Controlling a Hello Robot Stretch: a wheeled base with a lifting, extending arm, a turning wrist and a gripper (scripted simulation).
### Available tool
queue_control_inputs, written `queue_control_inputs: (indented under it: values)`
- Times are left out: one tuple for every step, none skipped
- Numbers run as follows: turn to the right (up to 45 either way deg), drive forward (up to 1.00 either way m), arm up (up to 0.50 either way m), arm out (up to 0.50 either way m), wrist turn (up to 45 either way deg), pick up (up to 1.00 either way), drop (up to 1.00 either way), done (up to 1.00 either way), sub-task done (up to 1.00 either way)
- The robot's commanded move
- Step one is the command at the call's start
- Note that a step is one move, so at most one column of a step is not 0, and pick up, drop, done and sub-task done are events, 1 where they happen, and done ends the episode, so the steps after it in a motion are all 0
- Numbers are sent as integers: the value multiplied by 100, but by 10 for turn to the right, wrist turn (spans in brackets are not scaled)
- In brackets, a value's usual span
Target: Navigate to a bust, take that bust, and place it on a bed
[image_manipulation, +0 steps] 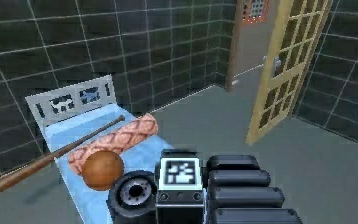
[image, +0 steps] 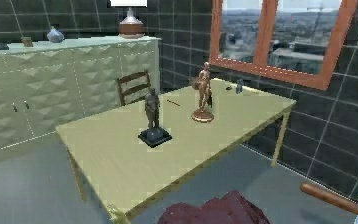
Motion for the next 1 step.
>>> queue_control_inputs:
  values:
    - [0,30,0,0,0,0,0,0,0]
